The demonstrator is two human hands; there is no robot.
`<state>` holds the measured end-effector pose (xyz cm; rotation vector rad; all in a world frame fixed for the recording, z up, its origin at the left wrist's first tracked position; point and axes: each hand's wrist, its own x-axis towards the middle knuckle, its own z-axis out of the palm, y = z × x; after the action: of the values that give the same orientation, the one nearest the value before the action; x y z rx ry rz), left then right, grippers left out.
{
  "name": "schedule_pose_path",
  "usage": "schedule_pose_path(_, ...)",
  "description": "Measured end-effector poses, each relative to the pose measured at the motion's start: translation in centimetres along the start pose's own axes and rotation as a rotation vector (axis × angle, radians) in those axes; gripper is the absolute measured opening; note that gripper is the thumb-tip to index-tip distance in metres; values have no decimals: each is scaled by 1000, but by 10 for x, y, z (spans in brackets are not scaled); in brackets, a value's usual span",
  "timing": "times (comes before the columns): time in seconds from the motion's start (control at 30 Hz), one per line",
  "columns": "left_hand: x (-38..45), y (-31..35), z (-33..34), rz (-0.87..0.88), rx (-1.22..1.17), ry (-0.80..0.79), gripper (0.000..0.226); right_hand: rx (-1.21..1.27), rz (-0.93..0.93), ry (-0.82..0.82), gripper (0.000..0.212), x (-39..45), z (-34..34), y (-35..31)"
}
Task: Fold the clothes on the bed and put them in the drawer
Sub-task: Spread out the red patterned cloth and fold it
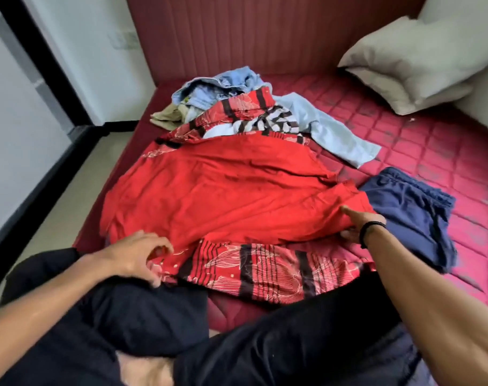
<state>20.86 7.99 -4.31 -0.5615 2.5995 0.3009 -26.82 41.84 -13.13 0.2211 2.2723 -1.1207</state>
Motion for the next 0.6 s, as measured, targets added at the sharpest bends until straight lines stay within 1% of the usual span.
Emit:
schedule_pose_path(0.03, -1, -1, 2, -53, 150, -51, 85, 137, -2, -4, 90, -8, 1, -4)
schedule_pose_path(0.07, 0, -2, 8, -64, 210, -77, 85, 248, -13, -13, 68, -19, -2, -5)
schedule_pose_path(0.13, 5, -11, 19, -28, 166, -20, 64, 410, 3, 84, 54, -56, -7, -17)
schedule_pose_path(0.2, 10, -29, 20, 14, 201, 1, 56, 538, 27, 260, 41, -66, -15, -20)
schedule_pose_path(0.23, 12, -40, 16, 19, 209, -15, 53, 546, 22, 342, 35, -73, -20, -23)
schedule_pose_path(0.27, 12, -54, 9, 7, 230, -37, 48, 539, 11, 387, 33, -75, -23, -24)
schedule_pose_path(0.3, 14, -67, -4, -15, 258, -35, 40, 554, 11, 426, 35, -75, -29, -25)
schedule_pose_path(0.37, 10, -92, -22, -69, 282, -8, 26, 572, 21, 445, 52, -87, -36, -27)
schedule_pose_path(0.4, 8, -99, -29, -83, 274, -19, 27, 546, 22, 470, 61, -91, -38, -27)
schedule_pose_path(0.43, 5, -101, -33, -107, 282, -72, 30, 477, 33, 501, 65, -99, -40, -25)
schedule_pose_path(0.47, 4, -100, -35, -111, 293, -135, 31, 414, 49, 535, 65, -101, -43, -22)
schedule_pose_path(0.53, 2, -86, -27, -107, 240, -291, 26, 307, 77, 578, 59, -107, -48, -12)
schedule_pose_path(0.6, 8, -70, -22, -82, 238, -398, 23, 107, 87, 563, 59, -109, -52, -2)
